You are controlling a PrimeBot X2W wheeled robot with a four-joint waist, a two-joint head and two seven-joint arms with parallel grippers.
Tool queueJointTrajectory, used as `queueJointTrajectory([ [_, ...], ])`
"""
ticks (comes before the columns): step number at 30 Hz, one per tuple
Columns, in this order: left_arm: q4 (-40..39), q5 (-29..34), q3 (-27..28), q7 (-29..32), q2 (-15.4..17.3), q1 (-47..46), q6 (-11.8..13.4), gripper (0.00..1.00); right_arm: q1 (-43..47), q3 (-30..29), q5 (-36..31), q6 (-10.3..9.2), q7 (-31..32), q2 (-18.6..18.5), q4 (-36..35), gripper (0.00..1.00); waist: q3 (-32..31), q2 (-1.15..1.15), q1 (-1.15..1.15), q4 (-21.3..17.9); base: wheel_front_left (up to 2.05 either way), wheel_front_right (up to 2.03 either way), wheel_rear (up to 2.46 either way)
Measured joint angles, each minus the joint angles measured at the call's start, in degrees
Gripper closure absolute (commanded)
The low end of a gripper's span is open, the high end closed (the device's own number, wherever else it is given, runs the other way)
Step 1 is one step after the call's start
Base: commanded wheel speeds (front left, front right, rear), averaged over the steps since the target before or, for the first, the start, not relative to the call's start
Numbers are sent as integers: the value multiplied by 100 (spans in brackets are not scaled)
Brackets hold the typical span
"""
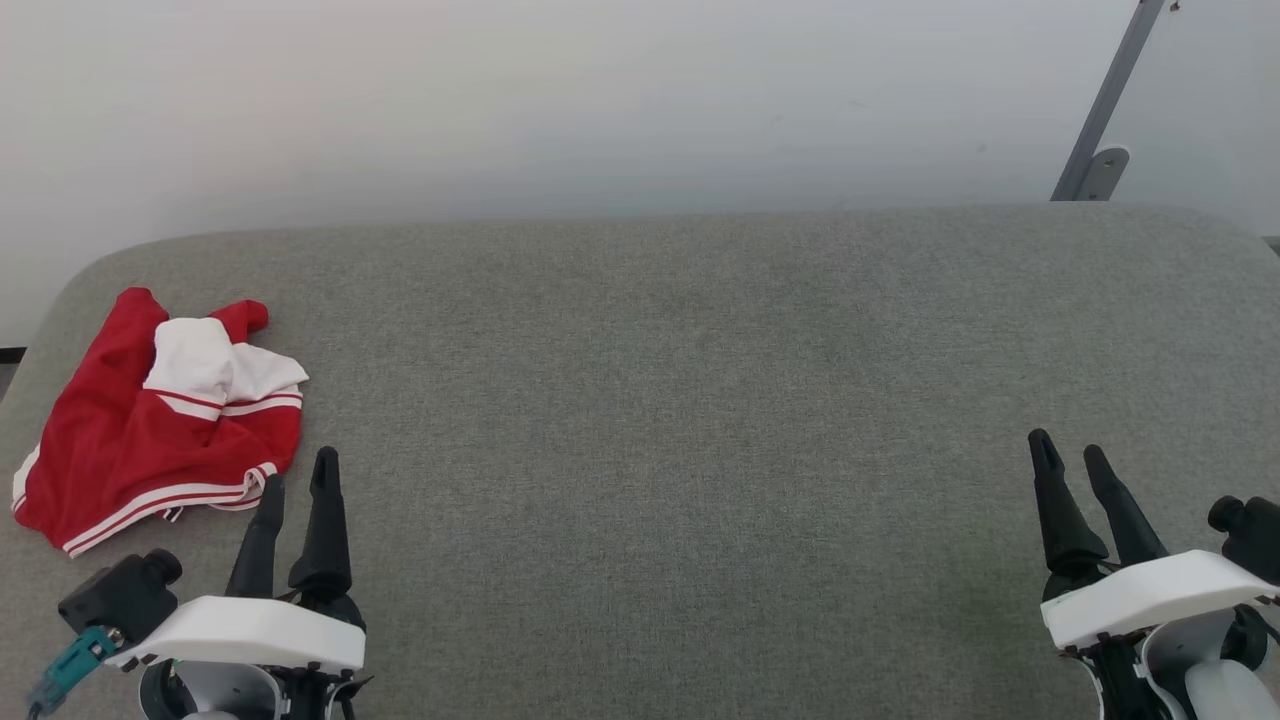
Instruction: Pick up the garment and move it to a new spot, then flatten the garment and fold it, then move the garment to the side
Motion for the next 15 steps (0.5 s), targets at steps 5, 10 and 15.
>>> queueJointTrajectory([
  [5, -33, 315, -1, -77, -19, 0, -42, 0, 5, -2, -269, 0, -77, -21, -37, 0, 11, 0, 0, 0, 0, 0, 0],
  [10, -59, 524, -13, -140, -24, 0, -43, 0, 8, 11, -483, 0, -142, -48, -64, 0, 23, 0, 0, -2, 0, 0, 0],
  [15, -96, 734, -70, -204, -13, 0, -48, 0, 8, 31, -754, 0, -202, -94, -88, 0, 31, 0, 0, -1, 0, 0, 0],
])
